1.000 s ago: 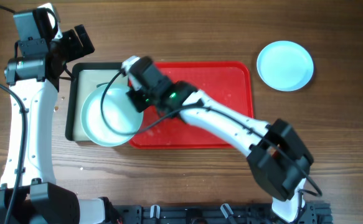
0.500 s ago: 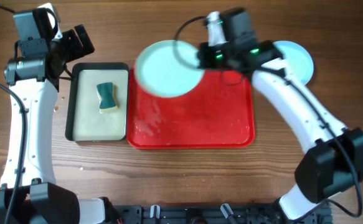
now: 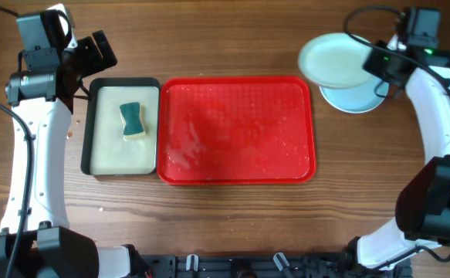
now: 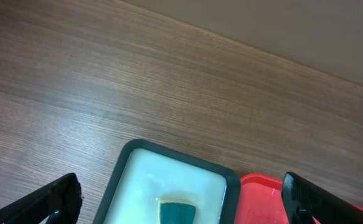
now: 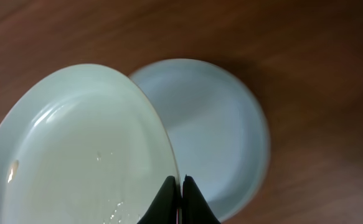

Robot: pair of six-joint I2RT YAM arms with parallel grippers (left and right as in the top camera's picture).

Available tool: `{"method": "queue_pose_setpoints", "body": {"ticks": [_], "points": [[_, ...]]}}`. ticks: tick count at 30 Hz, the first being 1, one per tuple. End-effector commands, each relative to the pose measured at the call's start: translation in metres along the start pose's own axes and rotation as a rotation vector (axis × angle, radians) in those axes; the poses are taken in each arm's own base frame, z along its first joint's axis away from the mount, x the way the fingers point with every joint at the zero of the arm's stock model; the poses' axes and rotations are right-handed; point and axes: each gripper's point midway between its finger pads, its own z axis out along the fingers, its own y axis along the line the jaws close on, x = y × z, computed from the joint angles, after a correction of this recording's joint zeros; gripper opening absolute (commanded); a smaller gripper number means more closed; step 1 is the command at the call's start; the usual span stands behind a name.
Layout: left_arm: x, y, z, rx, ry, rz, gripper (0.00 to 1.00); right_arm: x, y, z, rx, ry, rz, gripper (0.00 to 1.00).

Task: Clean dirty plates on tray and stack at the side
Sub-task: 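Lower the plate onto the stack and open the right gripper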

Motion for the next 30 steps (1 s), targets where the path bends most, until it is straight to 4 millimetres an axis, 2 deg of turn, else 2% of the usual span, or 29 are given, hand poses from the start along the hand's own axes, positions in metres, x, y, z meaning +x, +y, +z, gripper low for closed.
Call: {"method": "queue_pose_setpoints", "body": {"ticks": [1,3,8,10,14,17,20,25,30], "points": [[-0.001,0.000,0.000,-0.002,-0.003,-0.009,1.00,-0.004,-0.040,0.006,0.074,-0.029,0.079,0.04],[-0.001,0.000,0.000,-0.002,-0.003,-0.009,1.00,-0.002,-0.063,0.013,0.100,-0.029,0.120,0.04],[-0.001,0.000,0.000,-0.002,-0.003,-0.009,1.00,0.007,-0.079,0.027,0.112,-0.042,0.164,0.04],[-0.001,0.000,0.000,-0.002,-0.003,-0.009,1.00,0.021,-0.076,0.042,0.087,-0.053,0.157,0.04],[-0.001,0.000,0.000,-0.002,-0.003,-0.009,1.00,0.027,-0.061,0.053,0.015,-0.077,0.138,0.05],[-0.001,0.000,0.000,-0.002,-0.003,-0.009,1.00,0.033,-0.060,0.056,0.016,-0.071,0.134,0.05],[-0.001,0.000,0.000,-0.002,-0.003,-0.009,1.00,0.034,-0.060,0.057,0.015,-0.074,0.135,0.14],[-0.001,0.000,0.000,-0.002,-0.003,-0.009,1.00,0.034,-0.060,0.057,0.015,-0.073,0.134,0.15],[-0.001,0.000,0.000,-0.002,-0.003,-0.009,1.00,0.039,-0.053,0.057,-0.028,-0.048,0.133,0.36]]}}
